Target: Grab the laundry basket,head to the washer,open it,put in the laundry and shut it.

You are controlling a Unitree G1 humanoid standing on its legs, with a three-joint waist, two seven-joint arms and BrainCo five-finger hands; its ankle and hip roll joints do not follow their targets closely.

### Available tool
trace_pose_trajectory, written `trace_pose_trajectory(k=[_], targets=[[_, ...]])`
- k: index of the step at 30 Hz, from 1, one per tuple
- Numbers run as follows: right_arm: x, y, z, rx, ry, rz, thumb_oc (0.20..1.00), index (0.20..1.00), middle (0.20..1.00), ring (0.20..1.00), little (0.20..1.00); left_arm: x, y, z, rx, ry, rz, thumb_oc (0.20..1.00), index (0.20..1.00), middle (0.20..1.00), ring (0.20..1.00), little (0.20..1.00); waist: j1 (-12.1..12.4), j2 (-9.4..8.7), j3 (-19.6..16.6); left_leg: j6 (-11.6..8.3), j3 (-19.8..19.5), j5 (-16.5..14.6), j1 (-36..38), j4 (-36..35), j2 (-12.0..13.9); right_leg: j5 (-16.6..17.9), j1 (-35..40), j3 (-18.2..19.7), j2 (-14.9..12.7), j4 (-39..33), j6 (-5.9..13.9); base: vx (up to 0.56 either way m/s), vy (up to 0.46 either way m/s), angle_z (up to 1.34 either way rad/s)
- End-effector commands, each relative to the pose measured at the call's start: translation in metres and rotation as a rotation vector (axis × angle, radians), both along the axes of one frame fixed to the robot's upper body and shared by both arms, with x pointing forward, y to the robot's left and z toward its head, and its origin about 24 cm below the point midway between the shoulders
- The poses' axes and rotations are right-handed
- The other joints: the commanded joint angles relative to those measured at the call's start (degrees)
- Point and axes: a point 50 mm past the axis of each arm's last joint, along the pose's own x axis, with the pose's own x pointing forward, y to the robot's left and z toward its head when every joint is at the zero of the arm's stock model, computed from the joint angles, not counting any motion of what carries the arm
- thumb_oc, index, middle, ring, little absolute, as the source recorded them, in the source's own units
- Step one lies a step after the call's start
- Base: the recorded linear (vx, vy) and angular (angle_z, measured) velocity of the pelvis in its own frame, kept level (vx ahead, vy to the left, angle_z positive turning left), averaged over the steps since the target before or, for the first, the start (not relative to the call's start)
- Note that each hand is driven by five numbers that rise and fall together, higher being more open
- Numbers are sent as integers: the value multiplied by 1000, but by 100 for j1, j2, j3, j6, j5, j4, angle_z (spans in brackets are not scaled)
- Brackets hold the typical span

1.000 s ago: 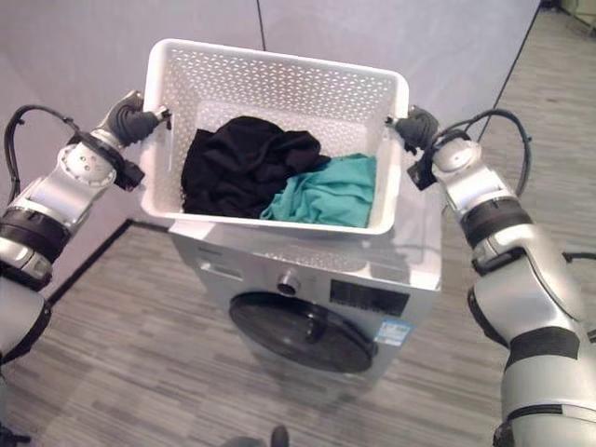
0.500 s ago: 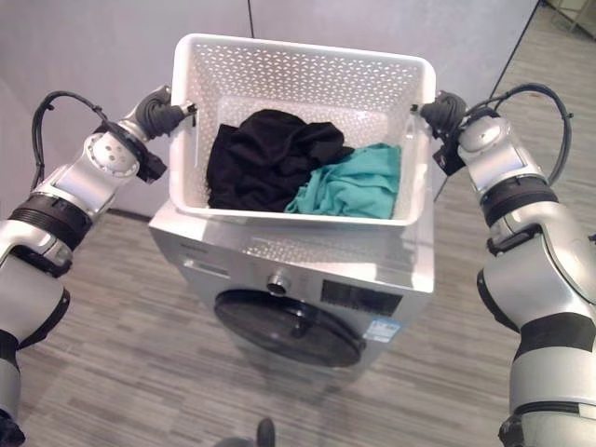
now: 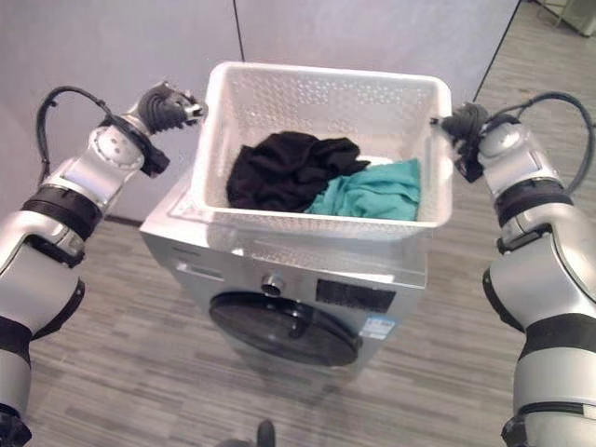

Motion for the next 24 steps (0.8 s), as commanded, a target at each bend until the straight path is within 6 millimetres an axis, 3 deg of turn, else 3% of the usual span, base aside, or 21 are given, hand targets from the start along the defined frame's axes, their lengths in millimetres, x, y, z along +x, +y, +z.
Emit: trace_pose_trajectory(k=[1, 10, 16, 24], targets=[[-34, -53, 37, -90, -74, -221, 1000, 1000, 1000, 1000, 1000, -14, 24, 52, -12, -161, 134, 1000, 1000, 1000, 1000, 1000, 170, 235, -198, -268, -131, -828, 395, -119, 173, 1045, 336, -87, -233, -285, 344, 3, 12, -8], [-17, -30, 29, -36, -110, -139, 1000, 1000, 1000, 1000, 1000, -18, 30, 58, -14, -197, 162, 1000, 1000, 1000, 1000, 1000, 195, 208, -180, -217, -117, -700, 333, -149, 93, 1099, 266, -155, -320, -329, 344, -18, 8, -4], [-7, -14, 14, 30, -115, -87, 1000, 1000, 1000, 1000, 1000, -24, 40, 65, -39, -240, 177, 1000, 1000, 1000, 1000, 1000, 363, 194, -154, -203, -117, -729, 249, -80, 94, 1080, 207, -194, -335, -401, 344, 0, 0, 0], [-8, -16, 7, 144, -197, -78, 1000, 1000, 1000, 1000, 1000, -30, 45, 62, -113, -322, 120, 1000, 1000, 1000, 1000, 1000, 510, 149, -133, -206, -171, -753, 243, -17, 108, 1023, 295, -242, -330, -396, 344, -1, 1, 0]])
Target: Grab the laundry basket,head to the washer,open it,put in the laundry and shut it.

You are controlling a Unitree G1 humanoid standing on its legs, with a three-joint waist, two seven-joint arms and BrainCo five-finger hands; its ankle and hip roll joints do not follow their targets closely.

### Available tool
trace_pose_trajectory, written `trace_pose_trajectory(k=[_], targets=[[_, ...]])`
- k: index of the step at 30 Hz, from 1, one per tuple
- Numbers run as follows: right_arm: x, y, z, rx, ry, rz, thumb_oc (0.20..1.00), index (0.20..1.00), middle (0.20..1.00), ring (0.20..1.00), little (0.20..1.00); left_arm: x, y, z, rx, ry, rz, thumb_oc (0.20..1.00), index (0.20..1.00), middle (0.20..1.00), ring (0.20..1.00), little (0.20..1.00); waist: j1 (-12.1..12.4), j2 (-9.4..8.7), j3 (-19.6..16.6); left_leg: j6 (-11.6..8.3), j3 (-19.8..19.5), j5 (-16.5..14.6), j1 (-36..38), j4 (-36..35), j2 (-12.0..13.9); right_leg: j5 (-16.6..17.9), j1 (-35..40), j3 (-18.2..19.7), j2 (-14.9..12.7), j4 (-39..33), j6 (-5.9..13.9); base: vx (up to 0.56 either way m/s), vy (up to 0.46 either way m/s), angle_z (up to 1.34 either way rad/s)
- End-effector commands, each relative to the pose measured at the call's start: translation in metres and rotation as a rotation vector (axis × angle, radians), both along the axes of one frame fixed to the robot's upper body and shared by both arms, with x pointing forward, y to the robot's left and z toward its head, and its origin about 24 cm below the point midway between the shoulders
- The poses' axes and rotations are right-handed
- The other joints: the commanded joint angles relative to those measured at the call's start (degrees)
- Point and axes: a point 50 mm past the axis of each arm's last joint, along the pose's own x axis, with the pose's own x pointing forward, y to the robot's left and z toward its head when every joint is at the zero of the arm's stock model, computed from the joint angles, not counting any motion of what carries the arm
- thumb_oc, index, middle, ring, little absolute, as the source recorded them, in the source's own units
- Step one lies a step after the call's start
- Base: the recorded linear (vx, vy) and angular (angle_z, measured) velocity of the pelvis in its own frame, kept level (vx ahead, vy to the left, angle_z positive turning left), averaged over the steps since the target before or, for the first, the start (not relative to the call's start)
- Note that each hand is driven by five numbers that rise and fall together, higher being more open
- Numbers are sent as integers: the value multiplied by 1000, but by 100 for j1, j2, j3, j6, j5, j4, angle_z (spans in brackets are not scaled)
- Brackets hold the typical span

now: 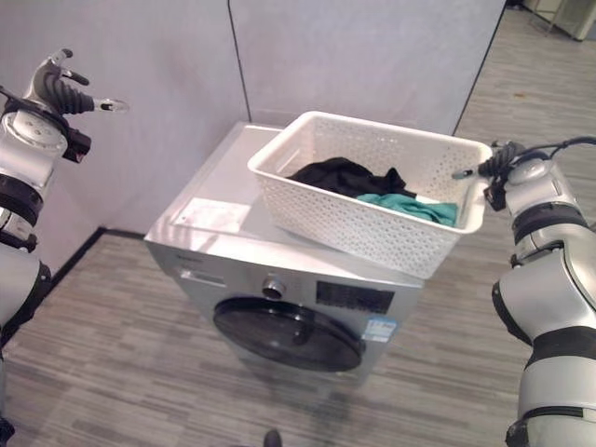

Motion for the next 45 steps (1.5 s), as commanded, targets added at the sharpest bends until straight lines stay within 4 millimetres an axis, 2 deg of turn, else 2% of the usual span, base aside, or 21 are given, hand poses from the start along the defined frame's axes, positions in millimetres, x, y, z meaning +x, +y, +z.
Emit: trace_pose_trajectory(k=[1, 8, 9, 11, 14, 16, 23, 24, 25, 29, 30, 35, 36, 37, 38, 39, 40, 41, 43, 44, 45], targets=[[-5, -11, 31, -4, -136, -41, 1000, 1000, 1000, 1000, 1000, -12, 7, 36, -47, -194, -4, 1000, 1000, 1000, 1000, 1000, 328, 9, 28, -217, -236, -838, 143, 154, 134, 954, 275, -255, -328, -299, 355, 0, 0, 0], [-14, -25, 6, 93, -142, -66, 1000, 1000, 1000, 1000, 1000, -26, 11, 13, -155, -290, -133, 1000, 1000, 1000, 1000, 1000, 670, -50, 65, -195, -359, -846, 177, 130, 101, 853, 380, -469, -395, -254, 355, -5, -13, 7], [-15, -26, -7, 141, -142, -71, 1000, 1000, 1000, 1000, 1000, -33, 11, 2, -185, -309, -175, 1000, 1000, 1000, 1000, 1000, 796, -65, 104, -184, -402, -864, 169, 156, 88, 806, 410, -521, -416, -240, 355, 4, -8, 10], [-16, -27, -13, 163, -142, -75, 1000, 1000, 1000, 1000, 1000, -37, 15, -8, -202, -304, -180, 1000, 1000, 1000, 1000, 1000, 834, -60, 107, -178, -421, -872, 163, 170, 79, 799, 423, -536, -424, -233, 355, 1, -5, 9], [-16, -22, -40, 250, -118, -79, 1000, 1000, 1000, 1000, 1000, -54, 26, -33, -242, -295, -189, 1000, 1000, 1000, 1000, 1000, 1034, -25, 153, -175, -489, -858, 112, 187, 54, 753, 458, -661, -437, -222, 355, -12, 2, 14], [-17, -22, -47, 279, -123, -82, 1000, 1000, 1000, 1000, 1000, -64, 33, -44, -235, -284, -173, 1000, 1000, 1000, 1000, 1000, 1103, -18, 173, -187, -533, -840, 66, 188, 52, 722, 463, -706, -437, -229, 355, 6, -16, 10], [-29, -37, -60, 305, -112, -118, 1000, 1000, 1000, 1000, 1000, -97, 52, -109, -316, -165, -122, 1000, 1000, 1000, 1000, 1000, 1230, -17, 175, -231, -663, -906, 109, 131, 110, 607, 524, -703, -373, -217, 355, 10, -14, 8], [-29, -36, -61, 304, -110, -116, 1000, 1000, 1000, 1000, 1000, -98, 52, -110, -317, -163, -119, 1000, 1000, 1000, 1000, 1000, 1220, -10, 168, -231, -661, -906, 113, 129, 110, 606, 525, -700, -372, -216, 355, 0, 0, 0], [-31, -38, -64, 311, -106, -119, 1000, 1000, 1000, 1000, 1000, -107, 58, -128, -350, -120, -96, 1000, 1000, 1000, 1000, 1000, 1238, -15, 171, -228, -654, -907, 140, 114, 110, 609, 537, -689, -372, -219, 355, 0, 0, 0], [-35, -42, -66, 344, -146, -132, 1000, 1000, 1000, 1000, 1000, -127, 65, -166, -421, -41, -44, 1000, 1000, 1000, 1000, 1000, 1236, -17, 183, -233, -615, -908, 188, 93, 134, 588, 558, -696, -366, -236, 355, 0, 0, 0], [-35, -42, -66, 344, -145, -132, 1000, 1000, 1000, 1000, 1000, -128, 65, -166, -422, -40, -43, 1000, 1000, 1000, 1000, 1000, 1233, -14, 178, -233, -614, -908, 190, 92, 135, 588, 560, -695, -365, -237, 355, 0, 0, 0], [-42, -52, -41, 417, -359, -125, 1000, 1000, 1000, 1000, 1000, -146, 69, -197, -499, -28, 33, 1000, 1000, 1000, 1000, 1000, 1163, -54, 166, -274, -563, -929, 244, 68, 198, 469, 565, -651, -326, -300, 355, -6, -21, -1], [-43, -51, -31, 446, -430, -110, 1000, 1000, 1000, 1000, 1000, -149, 70, -202, -516, -37, 51, 1000, 1000, 1000, 1000, 1000, 1143, -62, 158, -282, -554, -933, 258, 60, 212, 427, 564, -628, -319, -306, 355, -4, -53, -4], [-45, -50, -6, 508, -600, -71, 1000, 1000, 1000, 1000, 1000, -155, 71, -209, -534, -50, 78, 1000, 1000, 1000, 1000, 1000, 1121, -75, 129, -297, -533, -939, 311, 21, 241, 355, 561, -573, -301, -312, 355, -59, -21, -5], [-46, -50, -7, 508, -602, -72, 1000, 1000, 1000, 1000, 1000, -156, 70, -209, -533, -50, 77, 1000, 1000, 1000, 1000, 1000, 1125, -92, 151, -263, -460, -849, 262, 40, 200, 434, 525, -641, -351, -313, 355, -60, -28, -10], [-49, -50, 10, 534, -701, -40, 1000, 1000, 1000, 1000, 1000, -160, 72, -212, -527, -52, 94, 1000, 1000, 1000, 1000, 1000, 1119, -99, 127, -275, -447, -845, 283, 17, 215, 391, 530, -625, -340, -319, 355, -5, -20, -17], [-49, -50, 9, 535, -700, -41, 1000, 1000, 1000, 1000, 1000, -160, 72, -212, -525, -50, 94, 1000, 1000, 1000, 1000, 1000, 1125, -95, 100, -306, -516, -923, 336, -11, 247, 314, 562, -550, -298, -316, 355, -5, -47, -12], [-54, -49, 26, 538, -786, -2, 1000, 1000, 1000, 1000, 1000, -165, 76, -217, -519, -46, 121, 1000, 1000, 1000, 1000, 1000, 1095, -120, 81, -299, -418, -835, 332, -22, 234, 358, 549, -608, -328, -322, 355, 54, -57, -8], [-61, -48, 49, 521, -881, 48, 1000, 1000, 1000, 1000, 1000, -172, 79, -226, -528, -36, 158, 1000, 1000, 1000, 1000, 1000, 1034, -124, 10, -349, -479, -904, 437, -90, 277, 255, 607, -531, -280, -317, 355, -5, -43, -5], [-67, -46, 61, 517, -949, 87, 1000, 1000, 1000, 1000, 1000, -181, 79, -238, -548, -15, 187, 1000, 1000, 1000, 1000, 1000, 988, -108, 9, -329, -408, -818, 435, -87, 255, 306, 614, -629, -312, -316, 354, -8, -29, -8], [-67, -46, 60, 519, -948, 87, 1000, 1000, 1000, 1000, 1000, -182, 79, -238, -547, -13, 188, 1000, 1000, 1000, 1000, 1000, 985, -103, -20, -358, -483, -893, 484, -114, 286, 230, 649, -555, -271, -316, 355, -67, -5, -3]])
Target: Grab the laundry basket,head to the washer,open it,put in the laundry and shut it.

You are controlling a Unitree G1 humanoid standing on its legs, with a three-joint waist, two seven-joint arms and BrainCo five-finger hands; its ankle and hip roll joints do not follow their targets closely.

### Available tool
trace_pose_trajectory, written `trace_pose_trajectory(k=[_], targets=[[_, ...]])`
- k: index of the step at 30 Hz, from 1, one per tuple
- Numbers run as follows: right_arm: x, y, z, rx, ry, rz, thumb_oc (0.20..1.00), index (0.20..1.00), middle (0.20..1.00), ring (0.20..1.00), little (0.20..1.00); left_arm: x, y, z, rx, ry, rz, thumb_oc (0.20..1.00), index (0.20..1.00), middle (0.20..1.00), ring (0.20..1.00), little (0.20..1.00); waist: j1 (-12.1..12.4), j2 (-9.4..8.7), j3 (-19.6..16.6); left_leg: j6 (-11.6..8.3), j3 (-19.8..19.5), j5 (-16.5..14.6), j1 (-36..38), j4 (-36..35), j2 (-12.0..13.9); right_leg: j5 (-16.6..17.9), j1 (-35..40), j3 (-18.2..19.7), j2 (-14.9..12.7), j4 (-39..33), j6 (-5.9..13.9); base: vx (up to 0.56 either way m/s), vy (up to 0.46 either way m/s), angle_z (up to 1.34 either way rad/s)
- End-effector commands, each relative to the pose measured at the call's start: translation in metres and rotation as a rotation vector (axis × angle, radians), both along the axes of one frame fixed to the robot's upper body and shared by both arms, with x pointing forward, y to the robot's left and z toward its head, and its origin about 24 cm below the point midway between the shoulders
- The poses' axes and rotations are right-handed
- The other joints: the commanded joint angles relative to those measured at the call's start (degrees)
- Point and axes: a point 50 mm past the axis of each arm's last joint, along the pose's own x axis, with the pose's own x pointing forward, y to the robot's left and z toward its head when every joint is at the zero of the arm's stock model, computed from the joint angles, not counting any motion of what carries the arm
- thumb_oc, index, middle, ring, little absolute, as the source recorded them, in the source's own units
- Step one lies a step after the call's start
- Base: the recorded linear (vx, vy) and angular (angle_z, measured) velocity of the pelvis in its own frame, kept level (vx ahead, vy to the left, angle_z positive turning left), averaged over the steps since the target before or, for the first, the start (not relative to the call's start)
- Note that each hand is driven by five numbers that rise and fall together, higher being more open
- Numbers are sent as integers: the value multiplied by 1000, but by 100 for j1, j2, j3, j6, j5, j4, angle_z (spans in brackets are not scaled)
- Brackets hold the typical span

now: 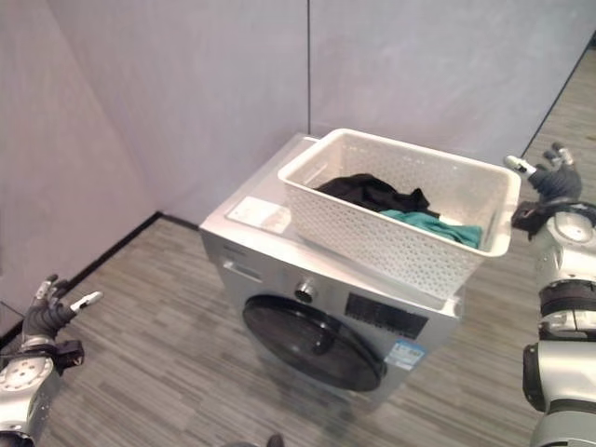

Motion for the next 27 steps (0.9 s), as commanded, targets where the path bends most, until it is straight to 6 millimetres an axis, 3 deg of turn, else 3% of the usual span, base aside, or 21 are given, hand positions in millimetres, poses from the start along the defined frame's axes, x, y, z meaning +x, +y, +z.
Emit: trace_pose_trajectory(k=[1, 4, 7, 9, 10, 11, 15, 17, 19, 20, 21, 23, 27], targets=[[-17, 1, 78, -106, -329, 11, 1000, 1000, 1000, 1000, 1000, 4, 10, 23, 81, -119, 35, 1000, 1000, 1000, 1000, 1000, 124, -112, 21, -171, -164, -1009, 61, 321, 234, 247, 128, -340, -453, 33, 289, 45, -28, -5], [-22, 9, 77, -113, -387, 25, 1000, 1000, 1000, 1000, 1000, -12, 12, 4, 44, -72, 89, 1000, 1000, 1000, 1000, 1000, 32, -82, 1, -173, -147, -1008, 95, 307, 231, 238, 132, -333, -459, 41, 277, -48, 8, -3], [-27, 17, 57, -123, -384, 38, 1000, 1000, 1000, 1000, 1000, -26, 11, -12, -3, -41, 139, 1000, 1000, 1000, 1000, 1000, -63, -55, 3, -164, -134, -1011, 122, 299, 234, 230, 130, -296, -449, 48, 259, -7, -1, -3], [-50, 17, 5, -98, -335, -6, 1000, 1000, 1000, 1000, 1000, -50, 10, -39, -78, 22, 223, 1000, 1000, 1000, 1000, 1000, -246, 31, 78, -141, -142, -1005, 139, 294, 245, 176, 106, -218, -425, 78, 218, 0, 0, 0], [-52, 17, 2, -96, -331, -11, 1000, 1000, 1000, 1000, 1000, -50, 10, -39, -74, 25, 220, 1000, 1000, 1000, 1000, 1000, -231, 16, 65, -142, -147, -1005, 142, 293, 247, 171, 111, -224, -423, 81, 218, -37, -35, -1], [-73, 11, -28, -45, -309, -63, 1000, 1000, 1000, 1000, 1000, -63, 6, -55, -115, 76, 253, 1000, 1000, 1000, 1000, 1000, -331, 32, 111, -138, -183, -989, 120, 300, 263, 97, 87, -177, -403, 123, 186, -43, -46, 0], [-132, 4, -107, 84, -159, -214, 1000, 1000, 1000, 1000, 1000, -104, -8, -101, -220, 259, 340, 1000, 1000, 1000, 1000, 1000, -680, 78, 189, -168, -233, -934, 30, 324, 353, -89, -30, 11, -319, 217, 90, -58, -66, 4], [-167, -4, -154, 108, 56, -314, 1000, 1000, 1000, 1000, 1000, -128, -18, -123, -265, 378, 369, 1000, 1000, 1000, 1000, 1000, -840, 73, 180, -193, -232, -893, 11, 323, 423, -234, -79, 148, -231, 218, 24, -59, -95, -2], [-193, -2, -190, 145, 223, -352, 1000, 1000, 1000, 1000, 1000, -146, -29, -139, -319, 457, 389, 1000, 1000, 1000, 1000, 1000, -957, 78, 171, -239, -188, -842, 13, 296, 497, -378, -118, 252, -131, 201, -42, -47, -82, -1], [-193, -2, -190, 145, 224, -353, 1000, 1000, 1000, 1000, 1000, -146, -29, -139, -318, 458, 389, 1000, 1000, 1000, 1000, 1000, -949, 79, 162, -243, -185, -840, 12, 292, 504, -384, -127, 257, -125, 206, -47, -86, -126, -6], [-210, 8, -228, 170, 429, -319, 1000, 1000, 1000, 1000, 1000, -161, -42, -155, -382, 545, 406, 1000, 1000, 1000, 1000, 1000, -1036, 63, 189, -304, -156, -751, -4, 277, 604, -501, -158, 340, -6, 190, -120, -87, -132, -14], [-215, 27, -262, 217, 588, -249, 1000, 1000, 1000, 1000, 1000, -171, -54, -168, -452, 603, 439, 1000, 1000, 1000, 1000, 1000, -1082, 40, 225, -369, -161, -655, -17, 260, 711, -598, -171, 404, 120, 208, -212, -107, -165, -27], [-198, 91, -304, 182, 834, 104, 1000, 1000, 1000, 1000, 1000, -158, -82, -182, -492, 686, 346, 1000, 1000, 1000, 1000, 1000, -1017, 47, 276, -449, -201, -499, -49, 233, 893, -720, -147, 391, 308, 209, -336, -69, -114, -16]])
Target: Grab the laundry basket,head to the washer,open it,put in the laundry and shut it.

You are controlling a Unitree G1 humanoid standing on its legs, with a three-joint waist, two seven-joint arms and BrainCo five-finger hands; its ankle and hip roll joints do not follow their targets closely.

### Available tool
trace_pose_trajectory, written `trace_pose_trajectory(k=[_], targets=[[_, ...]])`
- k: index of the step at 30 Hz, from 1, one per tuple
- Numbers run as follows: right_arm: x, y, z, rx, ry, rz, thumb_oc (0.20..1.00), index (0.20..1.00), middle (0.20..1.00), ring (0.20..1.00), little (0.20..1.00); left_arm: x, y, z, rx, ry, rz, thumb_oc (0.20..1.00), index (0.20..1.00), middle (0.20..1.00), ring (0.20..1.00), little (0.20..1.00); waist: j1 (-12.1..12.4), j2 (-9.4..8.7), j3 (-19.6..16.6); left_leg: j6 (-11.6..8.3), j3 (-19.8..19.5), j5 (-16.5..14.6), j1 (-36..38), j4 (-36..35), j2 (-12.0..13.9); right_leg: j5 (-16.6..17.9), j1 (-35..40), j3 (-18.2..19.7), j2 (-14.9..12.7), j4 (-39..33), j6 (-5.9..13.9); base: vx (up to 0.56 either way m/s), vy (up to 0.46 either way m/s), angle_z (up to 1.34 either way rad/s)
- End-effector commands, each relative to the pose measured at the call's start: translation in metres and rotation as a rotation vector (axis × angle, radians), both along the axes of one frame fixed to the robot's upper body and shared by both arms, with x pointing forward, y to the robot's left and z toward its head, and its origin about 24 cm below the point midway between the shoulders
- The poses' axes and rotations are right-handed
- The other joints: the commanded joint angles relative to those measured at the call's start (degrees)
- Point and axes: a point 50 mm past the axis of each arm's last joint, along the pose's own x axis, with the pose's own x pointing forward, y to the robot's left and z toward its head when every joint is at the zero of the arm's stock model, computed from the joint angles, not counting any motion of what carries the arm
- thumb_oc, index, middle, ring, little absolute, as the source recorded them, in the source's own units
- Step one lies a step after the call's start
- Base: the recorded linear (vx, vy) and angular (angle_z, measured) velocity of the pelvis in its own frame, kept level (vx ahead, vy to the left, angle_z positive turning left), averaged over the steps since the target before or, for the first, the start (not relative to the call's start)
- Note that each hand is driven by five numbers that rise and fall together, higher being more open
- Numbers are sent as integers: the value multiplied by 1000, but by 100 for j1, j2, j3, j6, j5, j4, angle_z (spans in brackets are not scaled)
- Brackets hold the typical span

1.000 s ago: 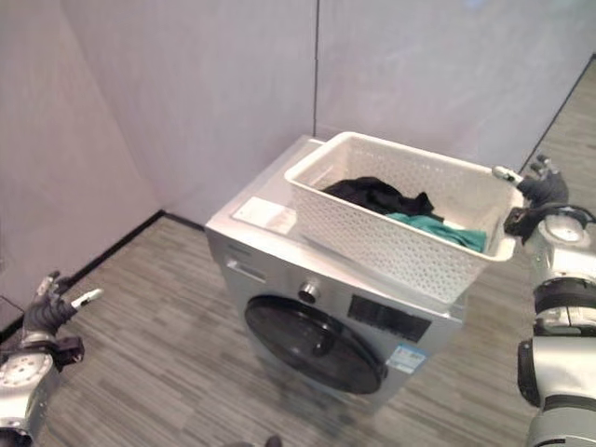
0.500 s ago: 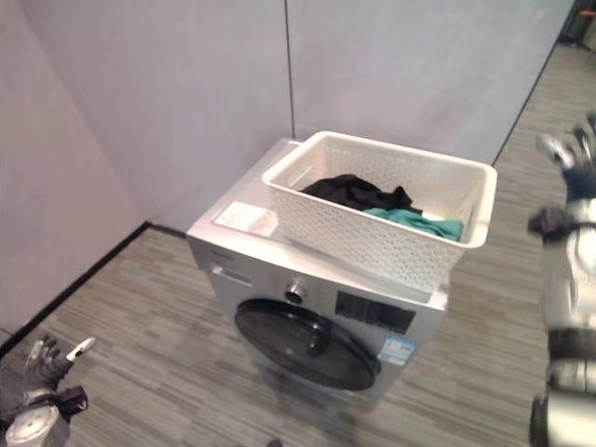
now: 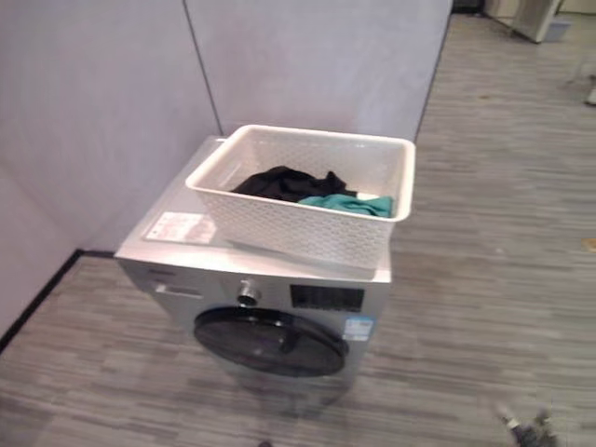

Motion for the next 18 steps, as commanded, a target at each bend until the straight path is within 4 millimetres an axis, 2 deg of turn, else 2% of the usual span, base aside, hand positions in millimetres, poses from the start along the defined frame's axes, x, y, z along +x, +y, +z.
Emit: trace_pose_trajectory(k=[1, 2, 6, 10, 14, 15, 17, 18], targets=[[70, 43, 3, 56, -105, 313, 1000, 1000, 1000, 1000, 1000, 38, 1, 2, 13, -62, -78, 1000, 1000, 1000, 1000, 1000, 301, -56, 196, -258, -376, -418, -47, 263, 478, -527, 3, -4, -68, 193, -205, -44, -115, -4], [75, 61, -6, 87, -67, 400, 1000, 1000, 1000, 1000, 1000, 45, -9, -1, -7, -62, -106, 1000, 1000, 1000, 1000, 1000, 365, -51, 210, -285, -423, -381, -65, 263, 516, -561, 47, -49, -11, 174, -242, -26, -105, 0], [93, 113, -20, 104, 21, 673, 1000, 1000, 1000, 1000, 1000, 68, -39, -6, -26, -62, -304, 1000, 1000, 1000, 1000, 1000, 594, 14, 242, -329, -664, -306, -140, 251, 573, -659, 177, -266, 112, 128, -319, -11, -72, 28], [121, 144, -13, 45, -4, 832, 1000, 1000, 1000, 1000, 1000, 90, -58, -3, -25, -120, -427, 1000, 1000, 1000, 1000, 1000, 798, 88, 330, -380, -890, -336, -220, 267, 589, -778, 245, -391, 177, 162, -331, -3, -36, 47], [141, 145, 0, -17, -63, 867, 1000, 1000, 1000, 1000, 1000, 103, -62, 3, -34, -198, -431, 1000, 1000, 1000, 1000, 1000, 921, 131, 462, -384, -1058, -305, -368, 307, 551, -796, 233, -518, 159, 211, -346, -19, -16, 26], [150, 137, 9, -64, -93, 866, 1000, 1000, 1000, 1000, 1000, 104, -61, 5, -39, -228, -415, 1000, 1000, 1000, 1000, 1000, 953, 141, 516, -383, -1116, -291, -435, 320, 521, -797, 223, -590, 131, 247, -343, -10, 4, 48], [152, 133, 12, -82, -102, 866, 1000, 1000, 1000, 1000, 1000, 102, -60, 5, -38, -230, -410, 1000, 1000, 1000, 1000, 1000, 957, 139, 530, -375, -1136, -287, -451, 317, 510, -792, 217, -606, 116, 261, -340, -6, 3, 36], [159, 125, 22, -128, -134, 863, 1000, 1000, 1000, 1000, 1000, 100, -57, 6, -29, -226, -404, 1000, 1000, 1000, 1000, 1000, 964, 140, 569, -353, -1147, -290, -479, 305, 484, -778, 169, -612, 84, 292, -322, -9, 9, 17]])
